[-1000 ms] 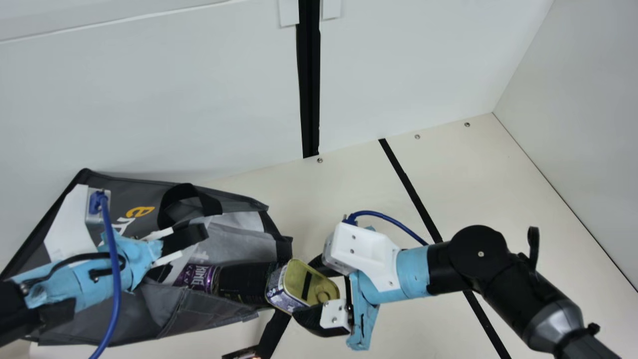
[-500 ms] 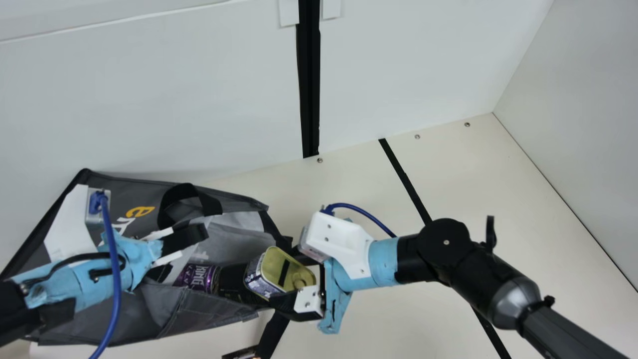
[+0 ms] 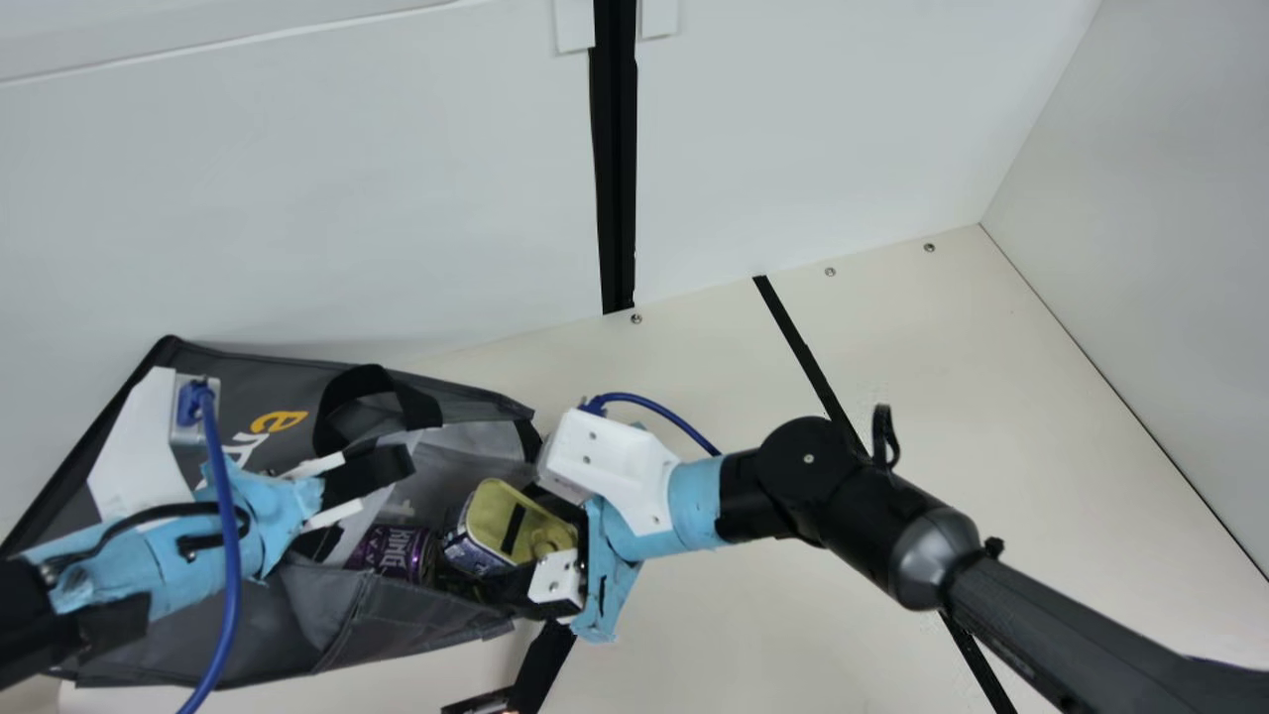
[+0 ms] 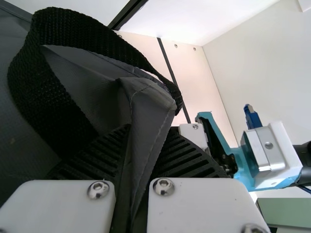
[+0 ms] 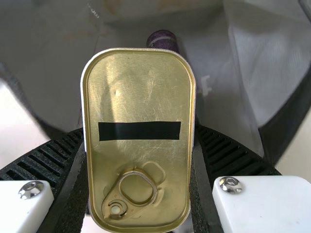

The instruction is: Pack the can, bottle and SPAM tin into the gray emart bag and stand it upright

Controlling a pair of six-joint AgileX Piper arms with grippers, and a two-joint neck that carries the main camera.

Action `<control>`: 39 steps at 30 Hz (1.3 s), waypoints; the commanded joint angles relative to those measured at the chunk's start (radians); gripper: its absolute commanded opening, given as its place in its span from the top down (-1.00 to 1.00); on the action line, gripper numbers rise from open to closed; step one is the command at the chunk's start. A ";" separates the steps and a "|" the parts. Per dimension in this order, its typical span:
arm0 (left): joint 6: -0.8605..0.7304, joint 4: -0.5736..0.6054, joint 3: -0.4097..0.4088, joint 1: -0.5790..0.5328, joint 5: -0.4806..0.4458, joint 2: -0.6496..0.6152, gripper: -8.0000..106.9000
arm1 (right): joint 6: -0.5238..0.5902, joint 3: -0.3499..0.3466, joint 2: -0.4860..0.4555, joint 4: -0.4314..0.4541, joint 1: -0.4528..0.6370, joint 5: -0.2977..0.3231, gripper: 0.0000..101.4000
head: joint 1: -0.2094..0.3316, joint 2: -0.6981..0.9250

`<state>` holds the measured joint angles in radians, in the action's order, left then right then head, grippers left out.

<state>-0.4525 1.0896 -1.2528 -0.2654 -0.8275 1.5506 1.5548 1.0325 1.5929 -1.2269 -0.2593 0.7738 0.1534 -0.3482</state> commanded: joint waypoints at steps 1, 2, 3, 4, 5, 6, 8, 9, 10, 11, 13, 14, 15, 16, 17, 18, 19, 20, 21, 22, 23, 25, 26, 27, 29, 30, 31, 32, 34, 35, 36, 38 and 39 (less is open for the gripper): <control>0.000 0.000 0.000 0.000 0.000 0.000 1.00 | -0.001 0.022 0.019 -0.001 -0.011 -0.006 1.00 | 0.021 -0.001; 0.000 0.000 0.000 0.000 0.000 0.000 1.00 | -0.002 0.033 0.029 -0.001 -0.017 -0.009 1.00 | 0.021 -0.001; 0.000 0.000 0.000 0.000 0.000 0.000 1.00 | -0.003 0.044 0.039 -0.002 -0.024 -0.013 1.00 | 0.021 -0.001; 0.000 0.000 0.000 0.000 0.000 0.000 1.00 | -0.004 0.055 0.048 -0.003 -0.030 -0.016 1.00 | 0.021 -0.001; 0.000 0.000 0.000 0.000 0.000 0.000 1.00 | -0.004 0.066 0.059 -0.005 -0.036 -0.020 1.00 | 0.021 -0.001; 0.000 0.000 0.000 0.000 0.000 0.000 1.00 | -0.005 0.077 0.069 -0.006 -0.041 -0.023 1.00 | 0.021 -0.001; 0.000 0.000 0.000 0.000 0.000 0.000 1.00 | -0.006 0.097 0.088 -0.008 -0.054 -0.030 1.00 | 0.021 -0.001; 0.000 0.000 0.000 0.000 0.000 0.000 1.00 | -0.007 0.107 0.098 -0.010 -0.060 -0.034 1.00 | 0.021 -0.001; 0.000 0.000 0.000 0.000 0.000 0.000 1.00 | -0.009 0.118 0.108 -0.012 -0.066 -0.037 1.00 | 0.021 -0.001; 0.000 0.000 0.000 0.000 0.000 0.000 1.00 | -0.010 0.127 0.117 -0.014 -0.072 -0.041 1.00 | 0.021 -0.001; 0.000 0.000 0.000 0.000 0.000 0.000 1.00 | -0.014 0.145 0.135 -0.019 -0.085 -0.049 1.00 | 0.021 -0.001; 0.000 0.000 0.000 0.000 0.000 0.000 1.00 | -0.016 0.153 0.144 -0.022 -0.091 -0.053 1.00 | 0.021 -0.001; 0.000 0.000 0.000 0.000 0.000 0.000 1.00 | -0.018 0.162 0.153 -0.025 -0.097 -0.057 1.00 | 0.021 -0.001; 0.000 0.000 0.000 0.000 0.000 0.000 1.00 | -0.019 0.170 0.161 -0.027 -0.102 -0.061 1.00 | 0.021 -0.001; 0.000 0.000 0.000 0.000 0.000 0.000 1.00 | -0.021 0.177 0.169 -0.029 -0.108 -0.065 1.00 | 0.021 -0.001; 0.000 0.000 0.000 0.000 0.000 0.000 1.00 | -0.024 0.185 0.176 -0.031 -0.113 -0.069 1.00 | 0.021 -0.001; 0.000 0.000 0.000 0.000 0.000 0.000 1.00 | -0.026 0.193 0.184 -0.032 -0.118 -0.072 1.00 | 0.021 -0.001; 0.000 0.000 0.000 0.000 0.000 0.000 1.00 | -0.028 0.200 0.190 -0.033 -0.122 -0.076 1.00 | 0.021 -0.001; 0.000 0.000 0.000 0.000 0.000 0.000 1.00 | -0.032 0.208 0.197 -0.033 -0.127 -0.079 1.00 | 0.021 -0.001; 0.000 0.000 0.000 0.000 0.000 0.000 1.00 | -0.034 0.215 0.204 -0.034 -0.130 -0.082 1.00 | 0.021 -0.001; 0.000 0.000 0.000 0.000 0.000 0.000 1.00 | -0.036 0.221 0.209 -0.034 -0.134 -0.085 1.00 | 0.021 -0.001; 0.000 0.000 0.000 0.000 0.000 0.000 1.00 | -0.042 0.233 0.218 -0.033 -0.139 -0.090 1.00 | 0.021 -0.001; 0.000 0.000 0.000 0.000 0.000 0.000 1.00 | -0.044 0.238 0.221 -0.032 -0.142 -0.092 0.93 | 0.021 -0.001; 0.000 0.000 0.000 0.000 0.000 0.000 1.00 | -0.047 0.242 0.224 -0.030 -0.144 -0.094 0.87 | 0.021 -0.001; 0.000 0.000 0.000 0.000 0.000 0.000 1.00 | -0.051 0.248 0.228 -0.027 -0.147 -0.097 0.74 | 0.021 -0.001; 0.000 0.000 0.000 0.000 0.000 0.000 1.00 | -0.052 0.250 0.229 -0.025 -0.148 -0.099 0.67 | 0.021 -0.001; 0.000 0.000 0.000 0.000 0.000 0.000 1.00 | -0.054 0.251 0.230 -0.024 -0.149 -0.100 0.60 | 0.021 -0.001; 0.000 0.000 0.000 0.000 0.000 0.000 1.00 | -0.054 0.252 0.230 -0.022 -0.150 -0.101 0.54 | 0.021 -0.001; 0.000 0.000 0.000 0.000 0.000 0.000 1.00 | -0.058 0.253 0.228 -0.018 -0.151 -0.101 0.41 | 0.021 -0.001; 0.000 0.000 0.000 0.000 0.000 0.000 1.00 | -0.059 0.253 0.227 -0.016 -0.152 -0.101 0.34 | 0.021 -0.001; 0.000 0.000 0.000 0.000 0.000 0.000 1.00 | -0.059 0.253 0.226 -0.015 -0.152 -0.100 0.28 | 0.021 -0.001; 0.000 0.000 0.000 0.000 0.000 0.000 1.00 | -0.061 0.251 0.222 -0.013 -0.153 -0.100 0.14 | 0.021 -0.001; 0.000 0.000 0.000 0.000 0.000 0.000 1.00 | -0.061 0.250 0.220 -0.012 -0.153 -0.100 0.08 | 0.021 -0.001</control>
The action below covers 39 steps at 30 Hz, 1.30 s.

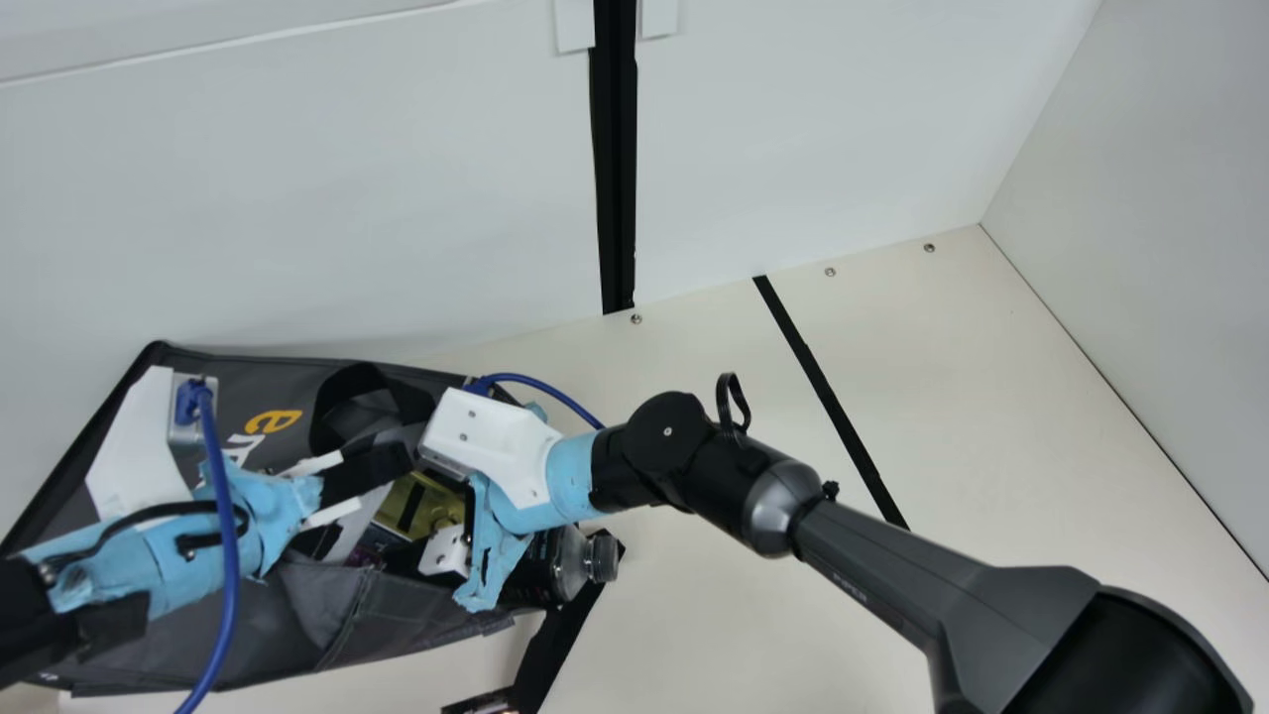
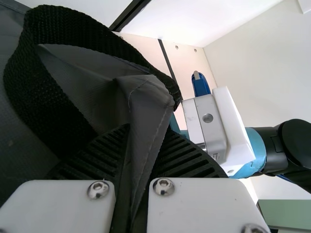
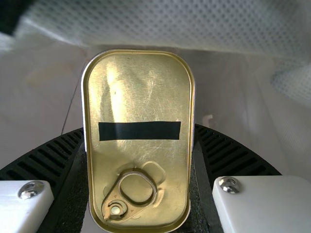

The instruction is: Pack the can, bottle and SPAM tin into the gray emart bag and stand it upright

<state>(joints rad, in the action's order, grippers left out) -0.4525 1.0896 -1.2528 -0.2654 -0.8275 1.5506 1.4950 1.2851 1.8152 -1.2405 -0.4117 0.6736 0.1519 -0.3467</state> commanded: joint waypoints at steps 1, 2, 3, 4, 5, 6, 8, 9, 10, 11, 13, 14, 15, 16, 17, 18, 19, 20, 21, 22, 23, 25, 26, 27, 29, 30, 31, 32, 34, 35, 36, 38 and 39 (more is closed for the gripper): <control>0.000 0.000 0.000 0.000 0.000 0.000 1.00 | -0.001 -0.005 -0.004 0.002 -0.001 0.001 0.01 | 0.023 -0.002; 0.000 0.000 0.000 0.000 0.000 0.000 1.00 | -0.001 -0.007 -0.007 0.003 -0.001 0.001 -0.05 | 0.023 -0.002; 0.000 0.000 0.000 0.000 0.000 0.000 1.00 | -0.001 -0.010 -0.010 0.003 -0.001 0.001 -0.12 | 0.023 -0.002; 0.000 0.000 0.000 0.000 0.000 0.000 1.00 | -0.001 -0.012 -0.013 0.004 -0.002 0.001 -0.19 | 0.023 -0.002; 0.000 0.000 0.000 0.000 0.000 0.000 1.00 | -0.002 -0.015 -0.016 0.005 -0.002 0.001 -0.25 | 0.023 -0.002; 0.000 0.000 0.000 0.000 0.000 0.000 1.00 | -0.002 -0.018 -0.019 0.005 -0.002 0.002 -0.32 | 0.023 -0.002; 0.000 0.000 0.000 0.000 0.000 0.000 1.00 | -0.002 -0.025 -0.026 0.006 -0.002 0.003 -0.45 | 0.023 -0.002; 0.000 0.000 0.000 0.000 0.000 0.000 1.00 | -0.001 -0.028 -0.029 0.006 -0.001 0.003 -0.52 | 0.023 -0.002; 0.000 0.000 0.000 0.000 0.000 0.000 1.00 | 0.000 -0.032 -0.033 0.006 -0.001 0.004 -0.58 | 0.023 -0.002; 0.000 0.000 0.000 0.000 0.000 0.000 1.00 | 0.000 -0.036 -0.037 0.006 0.000 0.004 -0.65 | 0.023 -0.002; 0.000 0.000 0.000 0.000 0.000 0.000 1.00 | 0.000 -0.043 -0.044 0.007 0.002 0.006 -0.78 | 0.023 -0.002; 0.000 0.000 0.000 0.000 0.000 0.000 1.00 | 0.001 -0.047 -0.048 0.007 0.004 0.007 -0.84 | 0.023 -0.002; 0.000 0.000 0.000 0.000 0.000 0.000 1.00 | 0.000 -0.050 -0.052 0.008 0.005 0.008 -0.87 | 0.023 -0.002; 0.000 0.000 0.000 0.000 0.000 0.000 1.00 | 0.000 -0.054 -0.056 0.009 0.007 0.009 -0.87 | 0.023 -0.002; 0.000 0.000 0.000 0.000 0.000 0.000 1.00 | 0.000 -0.057 -0.060 0.009 0.009 0.010 -0.87 | 0.023 -0.002; 0.000 0.000 0.000 0.000 0.000 0.000 1.00 | 0.000 -0.061 -0.064 0.010 0.010 0.011 -0.87 | 0.023 -0.002; 0.000 0.000 0.000 0.000 0.000 0.000 1.00 | 0.001 -0.064 -0.069 0.010 0.012 0.013 -0.87 | 0.023 -0.002; 0.000 0.000 0.000 0.000 0.000 0.000 1.00 | 0.001 -0.068 -0.073 0.011 0.015 0.014 -0.87 | 0.023 -0.002; 0.000 0.000 0.000 0.000 0.000 0.000 1.00 | 0.001 -0.071 -0.077 0.012 0.017 0.016 -0.87 | 0.023 -0.002; 0.000 0.000 0.000 0.000 0.000 0.000 1.00 | 0.001 -0.075 -0.082 0.012 0.019 0.017 -0.87 | 0.023 -0.002; 0.000 0.000 0.000 0.000 0.000 0.000 1.00 | 0.002 -0.079 -0.087 0.013 0.022 0.020 -0.87 | 0.023 -0.002; 0.000 0.000 0.000 0.000 0.000 0.000 1.00 | 0.003 -0.087 -0.097 0.015 0.029 0.024 -0.87 | 0.023 -0.002; 0.000 0.000 0.000 0.000 0.000 0.000 1.00 | 0.004 -0.092 -0.102 0.015 0.032 0.027 -0.87 | 0.023 -0.002; 0.000 0.000 0.000 0.000 0.000 0.000 1.00 | 0.005 -0.097 -0.107 0.016 0.036 0.029 -0.87 | 0.023 -0.002; 0.000 0.000 0.000 0.000 0.000 0.000 1.00 | 0.006 -0.108 -0.119 0.018 0.043 0.034 -0.87 | 0.023 -0.002; 0.000 0.000 0.000 0.000 0.000 0.000 1.00 | 0.006 -0.113 -0.125 0.019 0.047 0.037 -0.87 | 0.023 -0.002; 0.000 0.000 0.000 0.000 0.000 0.000 1.00 | 0.006 -0.118 -0.131 0.020 0.051 0.040 -0.87 | 0.023 -0.002; 0.000 0.000 0.000 0.000 0.000 0.000 1.00 | 0.007 -0.124 -0.137 0.022 0.054 0.042 -0.87 | 0.023 -0.002; 0.000 0.000 0.000 0.000 0.000 0.000 1.00 | 0.007 -0.136 -0.150 0.025 0.063 0.049 -0.87 | 0.023 -0.002; 0.000 0.000 0.000 0.000 0.000 0.000 1.00 | 0.007 -0.142 -0.157 0.026 0.067 0.052 -0.87 | 0.023 -0.002; 0.000 0.000 0.000 0.000 0.000 0.000 1.00 | 0.007 -0.148 -0.163 0.027 0.071 0.055 -0.87 | 0.023 -0.002; 0.000 0.000 0.000 0.000 0.000 0.000 1.00 | 0.007 -0.159 -0.177 0.031 0.080 0.062 -0.87 | 0.023 -0.002; 0.000 0.000 0.000 0.000 0.000 0.000 1.00 | 0.006 -0.165 -0.185 0.033 0.084 0.065 -0.87 | 0.023 -0.002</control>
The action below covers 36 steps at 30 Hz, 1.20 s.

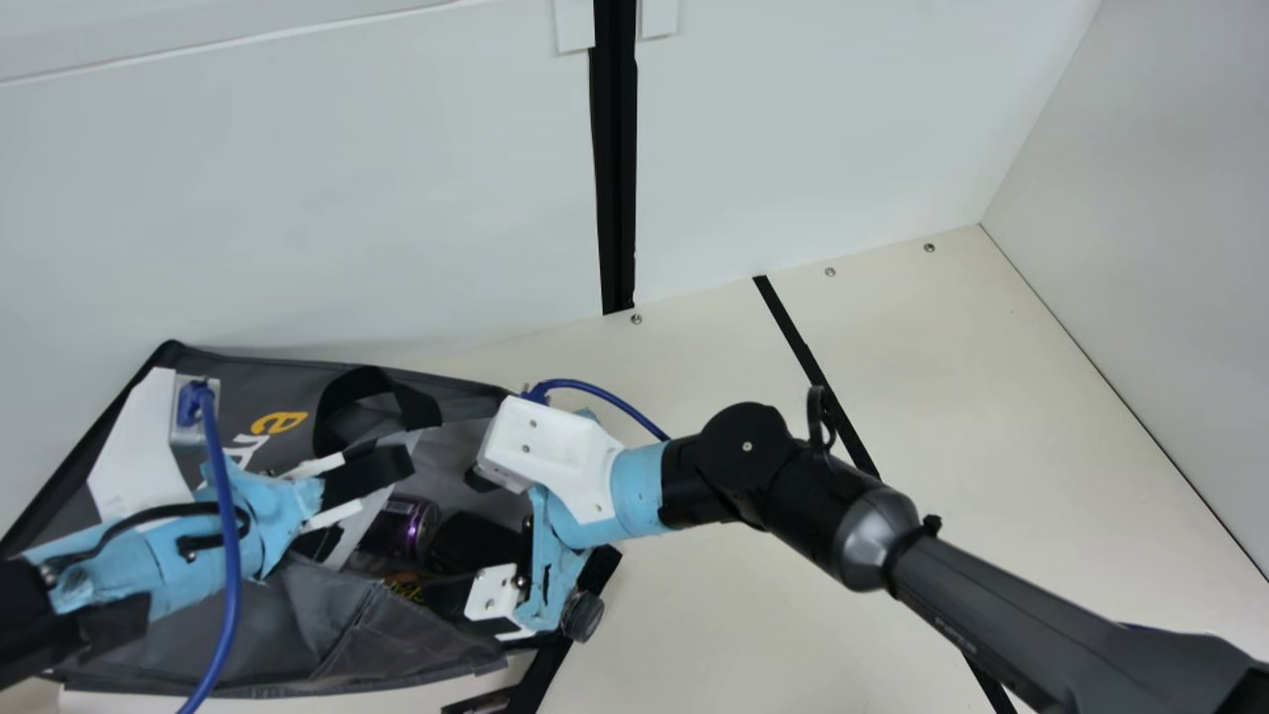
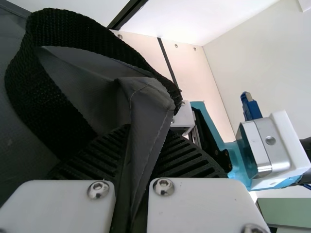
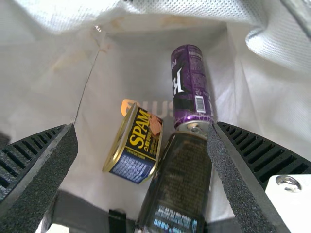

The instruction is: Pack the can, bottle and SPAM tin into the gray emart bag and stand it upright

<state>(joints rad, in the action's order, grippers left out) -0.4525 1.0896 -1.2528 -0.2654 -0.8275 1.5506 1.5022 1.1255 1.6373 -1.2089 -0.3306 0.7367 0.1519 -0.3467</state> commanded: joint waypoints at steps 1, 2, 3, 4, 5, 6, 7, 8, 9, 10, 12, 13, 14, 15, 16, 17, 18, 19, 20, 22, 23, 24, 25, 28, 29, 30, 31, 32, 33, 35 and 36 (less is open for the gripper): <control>0.000 0.000 0.000 0.000 0.000 0.000 1.00 | -0.002 -0.010 -0.014 0.003 0.008 0.006 -0.87 | 0.023 -0.002; 0.000 0.000 0.000 0.000 0.000 0.000 1.00 | -0.003 -0.015 -0.021 0.005 0.013 0.010 -0.87 | 0.023 -0.002; 0.000 0.000 0.000 0.000 0.000 0.000 1.00 | -0.003 -0.021 -0.029 0.006 0.018 0.014 -0.87 | 0.023 -0.002; 0.000 0.000 0.000 0.000 0.000 0.000 1.00 | -0.005 -0.026 -0.037 0.008 0.023 0.018 -0.87 | 0.023 -0.002; 0.000 0.000 0.000 0.000 0.000 0.000 1.00 | -0.006 -0.031 -0.046 0.010 0.029 0.022 -0.87 | 0.023 -0.002; 0.000 0.000 0.000 0.000 0.000 0.000 1.00 | -0.006 -0.036 -0.054 0.011 0.034 0.027 -0.87 | 0.023 -0.002; 0.000 0.000 0.000 0.000 0.000 0.000 1.00 | -0.007 -0.040 -0.062 0.013 0.041 0.032 -0.87 | 0.023 -0.002; 0.000 0.000 0.000 0.000 0.000 0.000 1.00 | -0.008 -0.044 -0.071 0.016 0.047 0.037 -0.87 | 0.023 -0.002; 0.000 0.000 0.000 0.000 0.000 0.000 1.00 | -0.010 -0.048 -0.079 0.019 0.054 0.043 -0.87 | 0.023 -0.002; 0.000 0.000 0.000 0.000 0.000 0.000 1.00 | -0.011 -0.052 -0.088 0.022 0.060 0.049 -0.87 | 0.023 -0.002; 0.000 0.000 0.000 0.000 0.000 0.000 1.00 | -0.013 -0.060 -0.106 0.027 0.074 0.062 -0.87 | 0.023 -0.002; 0.000 0.000 0.000 0.000 0.000 0.000 1.00 | -0.014 -0.063 -0.115 0.030 0.082 0.069 -0.87 | 0.023 -0.002; 0.000 0.000 0.000 0.000 0.000 0.000 1.00 | -0.014 -0.067 -0.124 0.033 0.090 0.076 -0.87 | 0.023 -0.002; 0.000 0.000 0.000 0.000 0.000 0.000 1.00 | -0.015 -0.071 -0.134 0.036 0.098 0.084 -0.87 | 0.023 -0.002; 0.000 0.000 0.000 0.000 0.000 0.000 1.00 | -0.016 -0.074 -0.143 0.040 0.106 0.092 -0.87 | 0.023 -0.002; 0.000 0.000 0.000 0.000 0.000 0.000 1.00 | -0.016 -0.077 -0.152 0.043 0.115 0.100 -0.87 | 0.023 -0.002; 0.000 0.000 0.000 0.000 0.000 0.000 1.00 | -0.016 -0.081 -0.162 0.046 0.125 0.109 -0.87 | 0.023 -0.002; 0.000 0.000 0.000 0.000 0.000 0.000 1.00 | -0.016 -0.084 -0.171 0.048 0.135 0.118 -0.87 | 0.023 -0.002; 0.000 0.000 0.000 0.000 0.000 0.000 1.00 | -0.016 -0.088 -0.180 0.051 0.144 0.126 -0.87 | 0.023 -0.002; 0.000 0.000 0.000 0.000 0.000 0.000 1.00 | -0.016 -0.094 -0.199 0.056 0.166 0.145 -0.87 | 0.023 -0.002; 0.000 0.000 0.000 0.000 0.000 0.000 1.00 | -0.016 -0.097 -0.208 0.058 0.177 0.154 -0.87 | 0.023 -0.002; 0.000 0.000 0.000 0.000 0.000 0.000 1.00 | -0.016 -0.100 -0.217 0.060 0.189 0.164 -0.87 | 0.023 -0.002; 0.000 0.000 0.000 0.000 0.000 0.000 1.00 | -0.015 -0.103 -0.226 0.063 0.201 0.174 -0.87 | 0.023 -0.002; 0.000 0.000 0.000 0.000 0.000 0.000 1.00 | -0.012 -0.111 -0.252 0.072 0.241 0.208 -0.87 | 0.023 -0.002; 0.000 0.000 0.000 0.000 0.000 0.000 1.00 | -0.011 -0.113 -0.260 0.075 0.255 0.219 -0.87 | 0.023 -0.002; 0.000 0.000 0.000 0.000 0.000 0.000 1.00 | -0.009 -0.116 -0.268 0.077 0.269 0.230 -0.87 | 0.023 -0.002; 0.000 0.000 0.000 0.000 0.000 0.000 1.00 | -0.008 -0.118 -0.275 0.080 0.284 0.242 -0.87 | 0.023 -0.002; 0.000 0.000 0.000 0.000 0.000 0.000 1.00 | -0.007 -0.119 -0.283 0.083 0.298 0.253 -0.87 | 0.023 -0.002; 0.000 0.000 0.000 0.000 0.000 0.000 1.00 | -0.007 -0.120 -0.290 0.086 0.313 0.264 -0.87 | 0.023 -0.002; 0.000 0.000 0.000 0.000 0.000 0.000 1.00 | -0.007 -0.121 -0.304 0.092 0.343 0.287 -0.87 | 0.023 -0.002; 0.000 0.000 0.000 0.000 0.000 0.000 1.00 | -0.007 -0.121 -0.311 0.096 0.357 0.298 -0.87 | 0.023 -0.002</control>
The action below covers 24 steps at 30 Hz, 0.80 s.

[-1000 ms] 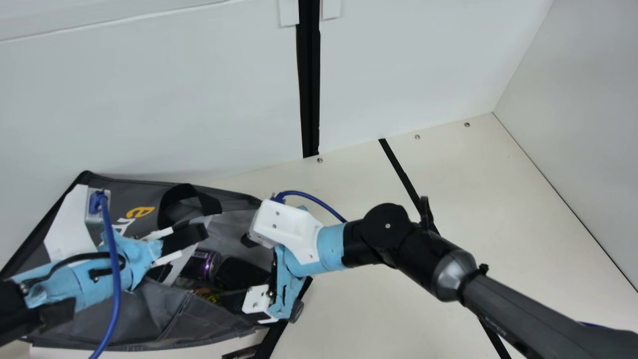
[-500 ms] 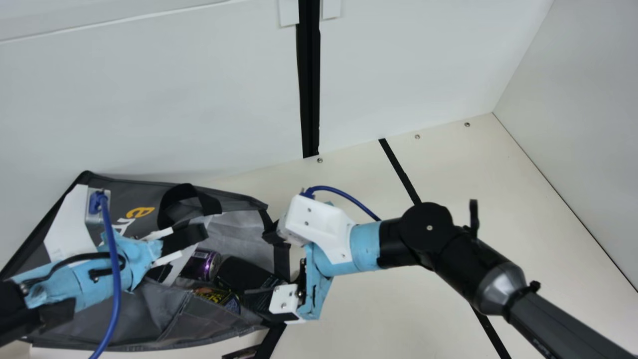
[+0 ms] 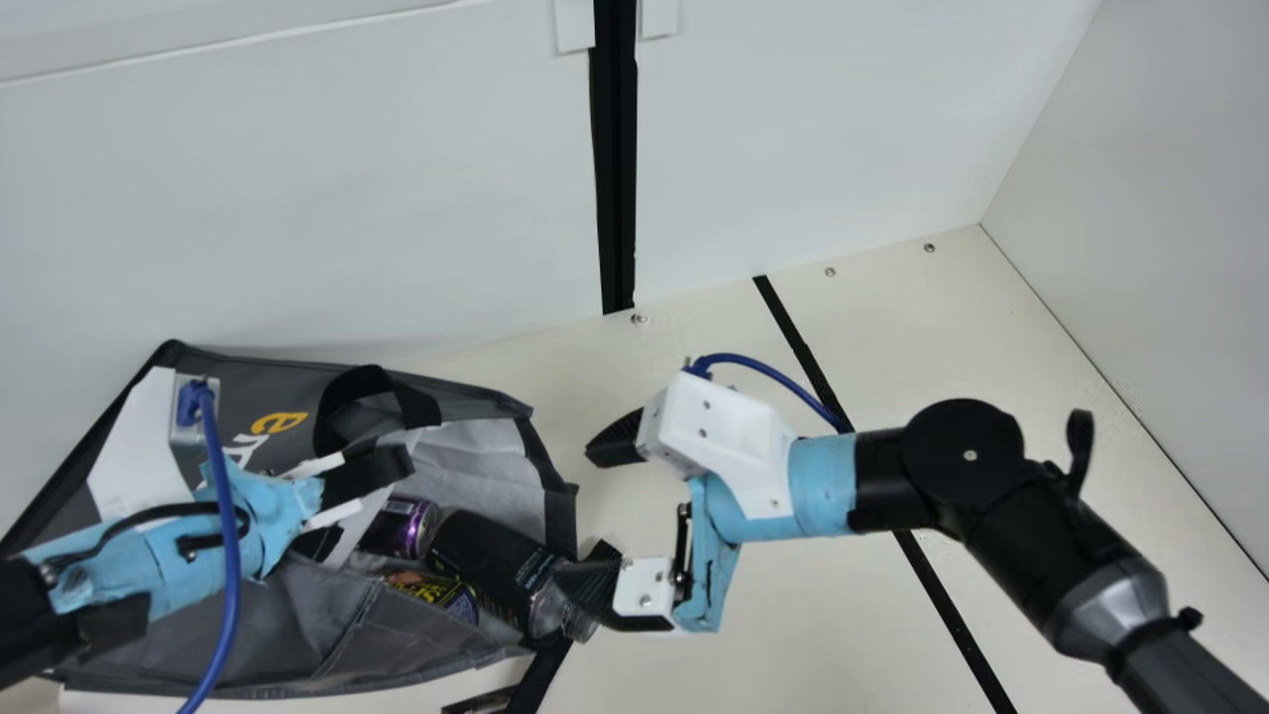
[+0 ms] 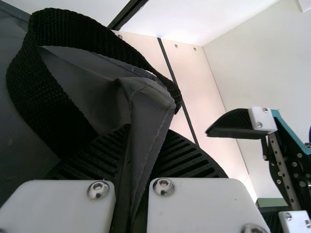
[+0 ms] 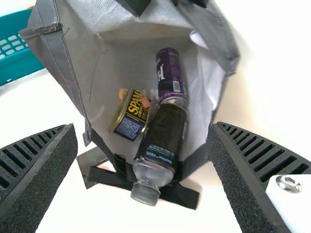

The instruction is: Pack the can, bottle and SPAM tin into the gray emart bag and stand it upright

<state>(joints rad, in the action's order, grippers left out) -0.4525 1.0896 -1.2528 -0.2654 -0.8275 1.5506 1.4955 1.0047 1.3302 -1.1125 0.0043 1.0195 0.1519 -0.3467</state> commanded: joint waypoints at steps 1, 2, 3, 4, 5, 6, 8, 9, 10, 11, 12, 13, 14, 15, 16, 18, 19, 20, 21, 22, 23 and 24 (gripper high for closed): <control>0.000 0.000 0.000 0.000 0.000 0.000 1.00 | -0.001 -0.001 -0.012 0.002 0.038 0.027 -0.87 | 0.023 -0.002; 0.000 0.000 0.000 0.000 0.000 0.000 1.00 | 0.000 -0.001 -0.019 0.005 0.053 0.040 -0.87 | 0.023 -0.002; 0.000 0.000 0.000 0.000 0.000 0.000 1.00 | 0.002 0.000 -0.025 0.009 0.068 0.052 -0.87 | 0.023 -0.002; 0.000 0.000 0.000 0.000 0.000 0.000 1.00 | 0.004 0.000 -0.032 0.012 0.083 0.065 -0.87 | 0.023 -0.002; 0.000 0.000 0.000 0.000 0.000 0.000 1.00 | 0.007 0.000 -0.039 0.017 0.098 0.077 -0.87 | 0.023 -0.002; 0.000 0.000 0.000 0.000 0.000 0.000 1.00 | 0.010 -0.001 -0.045 0.022 0.113 0.088 -0.87 | 0.023 -0.002; 0.000 0.000 0.000 0.000 0.000 0.000 1.00 | 0.014 0.001 -0.058 0.033 0.143 0.112 -0.87 | 0.023 -0.002; 0.000 0.000 0.000 0.000 0.000 0.000 1.00 | 0.015 0.003 -0.065 0.038 0.157 0.123 -0.87 | 0.023 -0.002; 0.000 0.000 0.000 0.000 0.000 0.000 1.00 | 0.016 0.006 -0.071 0.043 0.173 0.134 -0.87 | 0.023 -0.002; 0.000 0.000 0.000 0.000 0.000 0.000 1.00 | 0.016 0.010 -0.076 0.047 0.187 0.144 -0.87 | 0.023 -0.002; 0.000 0.000 0.000 0.000 0.000 0.000 1.00 | 0.016 0.015 -0.080 0.051 0.202 0.154 -0.87 | 0.023 -0.002; 0.000 0.000 0.000 0.000 0.000 0.000 1.00 | 0.016 0.021 -0.085 0.055 0.217 0.163 -0.87 | 0.023 -0.002; 0.000 0.000 0.000 0.000 0.000 0.000 1.00 | 0.014 0.026 -0.089 0.059 0.232 0.171 -0.87 | 0.023 -0.002; 0.000 0.000 0.000 0.000 0.000 0.000 1.00 | 0.011 0.032 -0.093 0.063 0.245 0.176 -0.87 | 0.023 -0.002; 0.000 0.000 0.000 0.000 0.000 0.000 1.00 | 0.008 0.039 -0.096 0.067 0.259 0.181 -0.87 | 0.023 -0.002; 0.000 0.000 0.000 0.000 0.000 0.000 1.00 | -0.003 0.052 -0.103 0.077 0.285 0.185 -0.87 | 0.023 -0.002; 0.000 0.000 0.000 0.000 0.000 0.000 1.00 | -0.010 0.059 -0.107 0.082 0.296 0.184 -0.87 | 0.023 -0.002; 0.000 0.000 0.000 0.000 0.000 0.000 1.00 | -0.018 0.066 -0.110 0.087 0.306 0.183 -0.87 | 0.023 -0.002; 0.000 0.000 0.000 0.000 0.000 0.000 1.00 | -0.027 0.073 -0.113 0.093 0.317 0.179 -0.87 | 0.023 -0.002; 0.000 0.000 0.000 0.000 0.000 0.000 1.00 | -0.037 0.080 -0.117 0.101 0.326 0.174 -0.87 | 0.023 -0.002; 0.000 0.000 0.000 0.000 0.000 0.000 1.00 | -0.049 0.088 -0.120 0.109 0.334 0.167 -0.87 | 0.023 -0.002; 0.000 0.000 0.000 0.000 0.000 0.000 1.00 | -0.062 0.095 -0.123 0.119 0.342 0.160 -0.87 | 0.023 -0.002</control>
<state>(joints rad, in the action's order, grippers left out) -0.4525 1.0896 -1.2528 -0.2654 -0.8275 1.5506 1.4501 1.0924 1.2089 -1.0031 0.3382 1.1933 0.1534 -0.3467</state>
